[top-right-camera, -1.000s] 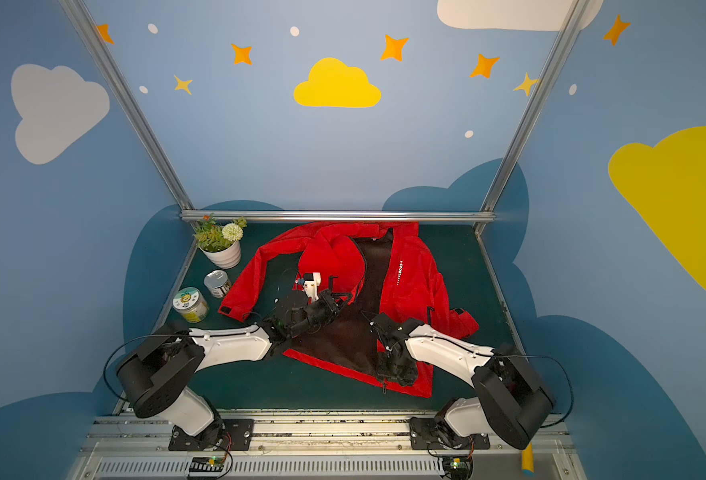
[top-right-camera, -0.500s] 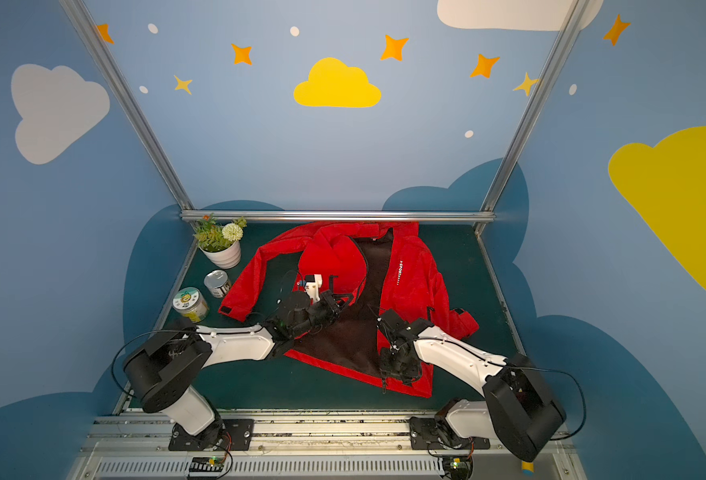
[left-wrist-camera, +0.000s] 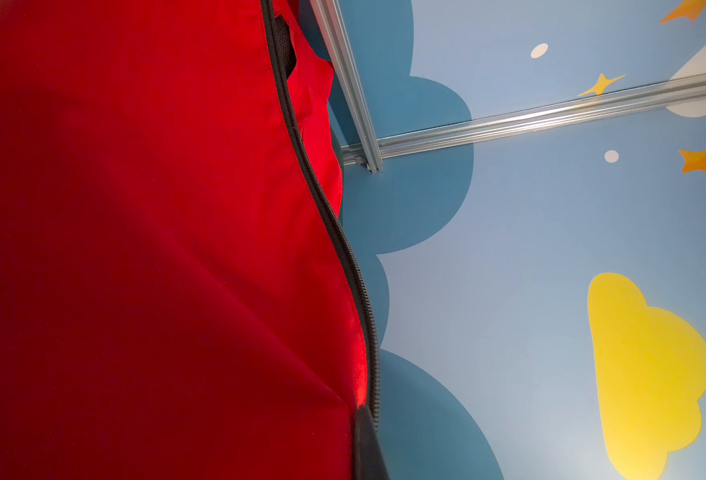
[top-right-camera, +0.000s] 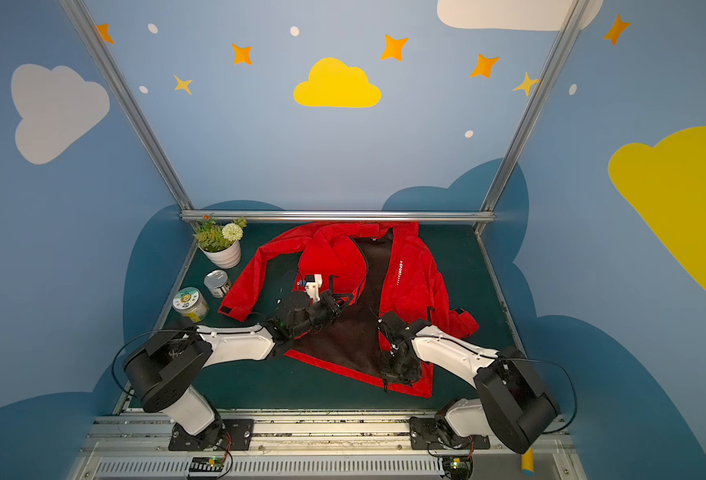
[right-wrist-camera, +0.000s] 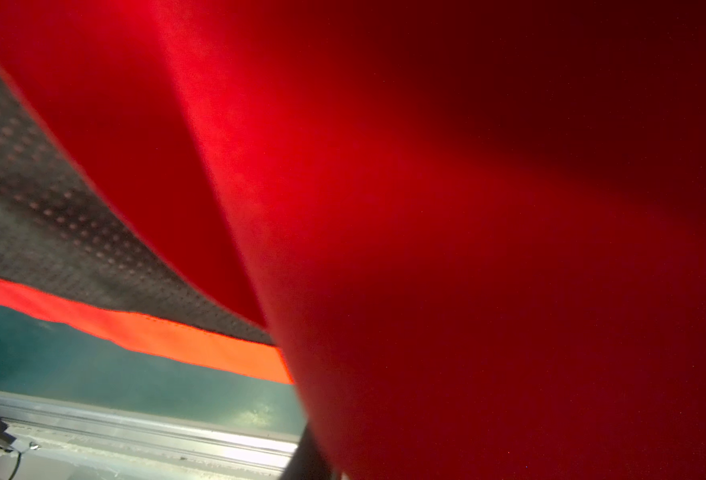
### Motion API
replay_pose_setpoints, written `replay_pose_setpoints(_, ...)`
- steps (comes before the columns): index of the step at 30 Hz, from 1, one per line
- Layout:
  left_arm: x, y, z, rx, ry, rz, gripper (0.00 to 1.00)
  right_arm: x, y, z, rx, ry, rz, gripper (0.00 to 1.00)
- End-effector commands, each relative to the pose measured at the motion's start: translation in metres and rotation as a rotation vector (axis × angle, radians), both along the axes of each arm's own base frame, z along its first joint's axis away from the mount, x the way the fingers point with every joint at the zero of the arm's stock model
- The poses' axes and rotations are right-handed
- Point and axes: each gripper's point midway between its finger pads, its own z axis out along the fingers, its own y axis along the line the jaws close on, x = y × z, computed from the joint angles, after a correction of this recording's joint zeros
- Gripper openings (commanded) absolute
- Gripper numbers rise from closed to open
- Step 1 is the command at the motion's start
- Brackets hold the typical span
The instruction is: Zip up the jacket
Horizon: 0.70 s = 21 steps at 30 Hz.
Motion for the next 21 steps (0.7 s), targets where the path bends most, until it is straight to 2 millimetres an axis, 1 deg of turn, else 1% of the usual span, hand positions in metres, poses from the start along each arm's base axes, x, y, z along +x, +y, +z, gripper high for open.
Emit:
replay_pose_setpoints(1, 0.002, -0.002, 0.008, -0.016, -0.020, -0.002, 0.03, -0.007, -0.017, -0.019, -0.098, 0.035, 0.020, 0.09)
replay_pose_setpoints(3, 0.001, -0.002, 0.008, -0.018, -0.019, -0.003, 0.03, -0.008, -0.014, -0.021, -0.079, 0.039, 0.021, 0.05)
replay_pose_setpoints(5, 0.001, -0.001, 0.008, -0.015, -0.019, -0.003, 0.03, -0.004, -0.008, -0.018, -0.050, 0.026, 0.024, 0.00)
replay_pose_setpoints(6, 0.001, -0.001, 0.010, -0.016, -0.023, -0.002, 0.03, -0.002, -0.005, -0.014, -0.037, 0.018, 0.029, 0.00)
replay_pose_setpoints(9, 0.000, 0.000, 0.013, -0.018, -0.028, -0.003, 0.03, 0.004, -0.002, 0.002, -0.008, -0.026, 0.040, 0.00)
replay_pose_setpoints(11, 0.001, 0.000, 0.019, -0.026, -0.041, -0.001, 0.03, 0.014, 0.007, 0.023, 0.055, -0.086, 0.043, 0.00)
replay_pose_setpoints(13, 0.003, -0.001, 0.032, -0.045, -0.069, -0.008, 0.03, 0.022, 0.017, 0.043, 0.147, -0.142, 0.041, 0.00)
replay_pose_setpoints(16, 0.009, -0.003, 0.062, -0.074, -0.154, -0.015, 0.03, 0.037, 0.031, 0.079, 0.313, -0.255, 0.027, 0.00)
replay_pose_setpoints(19, 0.014, -0.002, 0.104, -0.104, -0.321, 0.012, 0.03, 0.059, 0.048, 0.118, 0.510, -0.424, 0.019, 0.00)
replay_pose_setpoints(21, 0.018, 0.003, 0.131, -0.106, -0.448, 0.055, 0.03, 0.076, 0.057, 0.149, 0.630, -0.549, 0.011, 0.00)
